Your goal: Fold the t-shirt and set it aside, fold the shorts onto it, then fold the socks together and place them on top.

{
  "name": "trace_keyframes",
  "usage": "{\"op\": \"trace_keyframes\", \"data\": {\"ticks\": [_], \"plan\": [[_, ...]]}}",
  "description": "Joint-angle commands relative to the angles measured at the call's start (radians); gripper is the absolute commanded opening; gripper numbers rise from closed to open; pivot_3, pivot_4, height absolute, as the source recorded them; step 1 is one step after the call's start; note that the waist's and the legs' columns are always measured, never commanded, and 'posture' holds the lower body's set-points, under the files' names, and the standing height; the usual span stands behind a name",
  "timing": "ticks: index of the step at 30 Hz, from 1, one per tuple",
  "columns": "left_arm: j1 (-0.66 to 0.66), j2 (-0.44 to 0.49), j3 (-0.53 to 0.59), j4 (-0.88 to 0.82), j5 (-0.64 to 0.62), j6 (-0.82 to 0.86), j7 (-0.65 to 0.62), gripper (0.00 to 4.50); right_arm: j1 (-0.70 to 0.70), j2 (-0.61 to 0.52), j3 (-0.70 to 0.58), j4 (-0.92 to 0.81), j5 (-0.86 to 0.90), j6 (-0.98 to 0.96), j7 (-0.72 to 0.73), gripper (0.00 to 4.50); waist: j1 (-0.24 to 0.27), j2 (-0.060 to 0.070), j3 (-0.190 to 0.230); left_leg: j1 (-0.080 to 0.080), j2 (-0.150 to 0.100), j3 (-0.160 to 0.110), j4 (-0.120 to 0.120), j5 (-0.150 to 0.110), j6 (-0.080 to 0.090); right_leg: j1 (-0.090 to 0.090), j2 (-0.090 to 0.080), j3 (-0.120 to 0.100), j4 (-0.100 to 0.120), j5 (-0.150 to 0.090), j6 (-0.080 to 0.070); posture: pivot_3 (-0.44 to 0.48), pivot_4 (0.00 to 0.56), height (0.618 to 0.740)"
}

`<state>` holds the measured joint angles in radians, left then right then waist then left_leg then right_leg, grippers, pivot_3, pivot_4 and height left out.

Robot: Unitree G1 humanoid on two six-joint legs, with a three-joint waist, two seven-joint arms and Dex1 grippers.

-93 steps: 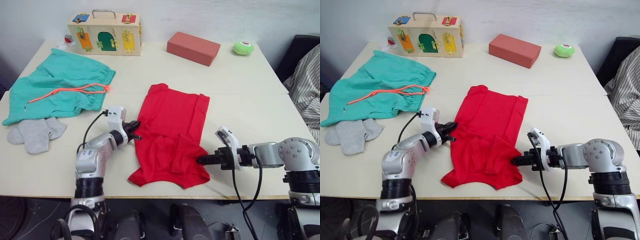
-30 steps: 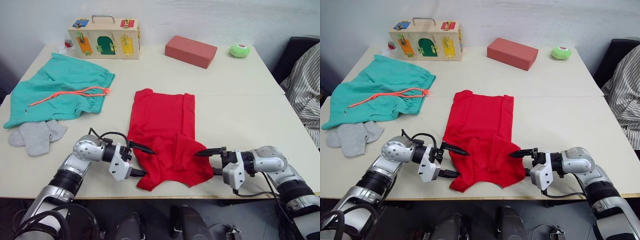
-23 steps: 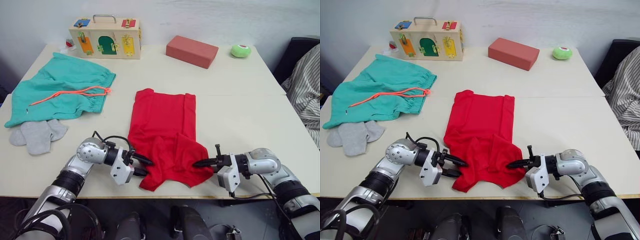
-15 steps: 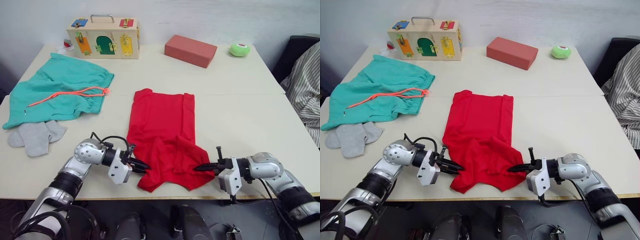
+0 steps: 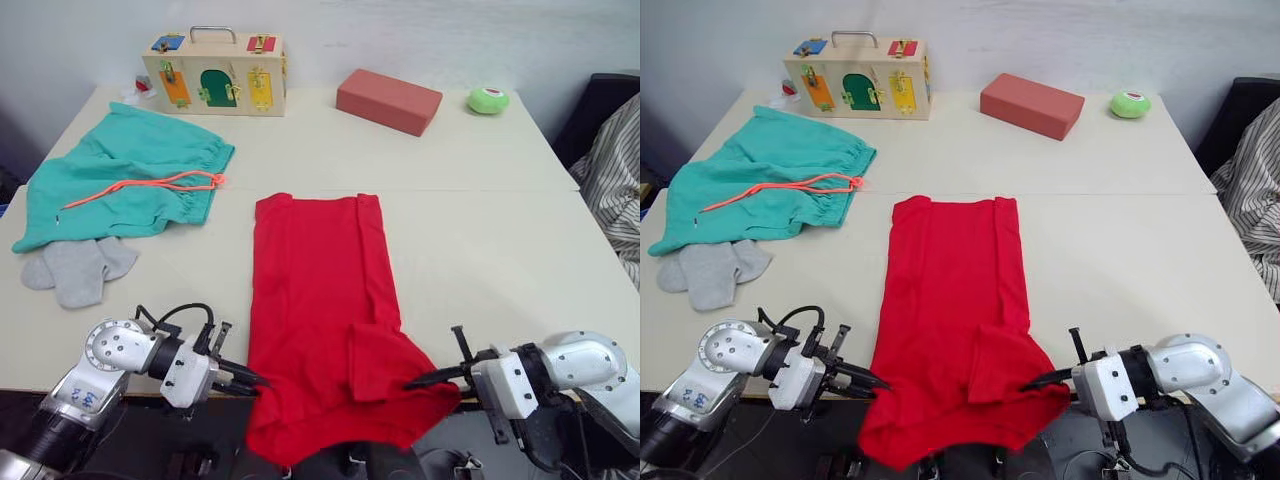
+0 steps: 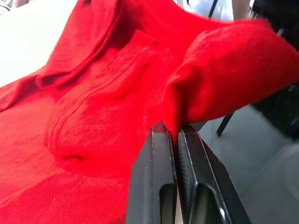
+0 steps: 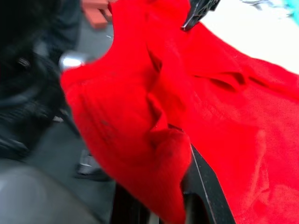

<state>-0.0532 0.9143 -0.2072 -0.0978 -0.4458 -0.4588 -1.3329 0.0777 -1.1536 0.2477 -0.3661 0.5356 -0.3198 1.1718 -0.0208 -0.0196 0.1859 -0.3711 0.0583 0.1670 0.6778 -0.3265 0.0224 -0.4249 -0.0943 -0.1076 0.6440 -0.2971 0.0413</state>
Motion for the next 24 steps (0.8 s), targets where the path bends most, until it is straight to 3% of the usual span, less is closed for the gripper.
{"op": "trace_keyframes", "data": {"ticks": [1,7,11,17,20,24], "plan": [[0.047,0.020,0.052,-0.057,-0.011,0.052,0.010,0.04,0.059,-0.020,-0.049,-0.092,0.048,0.113,0.013,0.00,0.003,0.000,0.000,0.000,0.000,0.000,0.000,0.000,0.000,0.000,0.000,0.000,0.000,0.000,0.000,0.000,0.150,0.740],[0.117,0.042,0.090,-0.093,-0.004,0.115,-0.012,0.04,0.132,-0.064,-0.100,-0.186,0.140,0.339,0.055,0.00,0.009,0.000,0.000,-0.001,0.000,0.000,0.000,-0.001,0.000,-0.001,0.000,0.000,-0.001,0.000,0.000,0.000,0.150,0.740],[0.173,0.097,0.146,-0.170,-0.117,0.317,0.001,0.04,0.075,-0.080,-0.156,-0.209,0.254,0.496,0.098,0.00,0.012,0.000,0.000,-0.002,0.001,0.000,-0.001,-0.001,0.001,-0.002,0.001,0.000,-0.001,-0.001,-0.001,0.000,0.150,0.740],[0.074,0.090,0.231,-0.135,-0.229,0.632,0.101,0.04,-0.274,0.082,-0.159,-0.061,0.361,0.735,0.024,0.00,0.017,0.000,0.001,-0.002,0.001,0.000,0.000,-0.002,0.001,-0.003,0.001,0.000,0.000,-0.001,-0.002,0.000,0.150,0.740],[-0.051,0.061,0.268,-0.068,-0.327,0.853,0.185,0.04,-0.428,0.167,-0.155,0.068,0.343,0.820,0.012,0.00,0.020,0.000,0.002,-0.004,0.001,0.000,0.000,0.000,-0.002,-0.004,0.001,-0.001,0.000,-0.001,-0.002,0.000,0.150,0.740],[-0.246,-0.003,0.274,0.070,-0.369,1.035,0.230,0.04,-0.598,0.297,-0.136,0.273,0.266,0.866,-0.008,0.00,0.019,0.000,0.002,-0.005,0.001,0.000,0.001,0.002,-0.006,-0.004,0.002,-0.002,0.000,-0.001,-0.002,0.000,0.150,0.740]]}}
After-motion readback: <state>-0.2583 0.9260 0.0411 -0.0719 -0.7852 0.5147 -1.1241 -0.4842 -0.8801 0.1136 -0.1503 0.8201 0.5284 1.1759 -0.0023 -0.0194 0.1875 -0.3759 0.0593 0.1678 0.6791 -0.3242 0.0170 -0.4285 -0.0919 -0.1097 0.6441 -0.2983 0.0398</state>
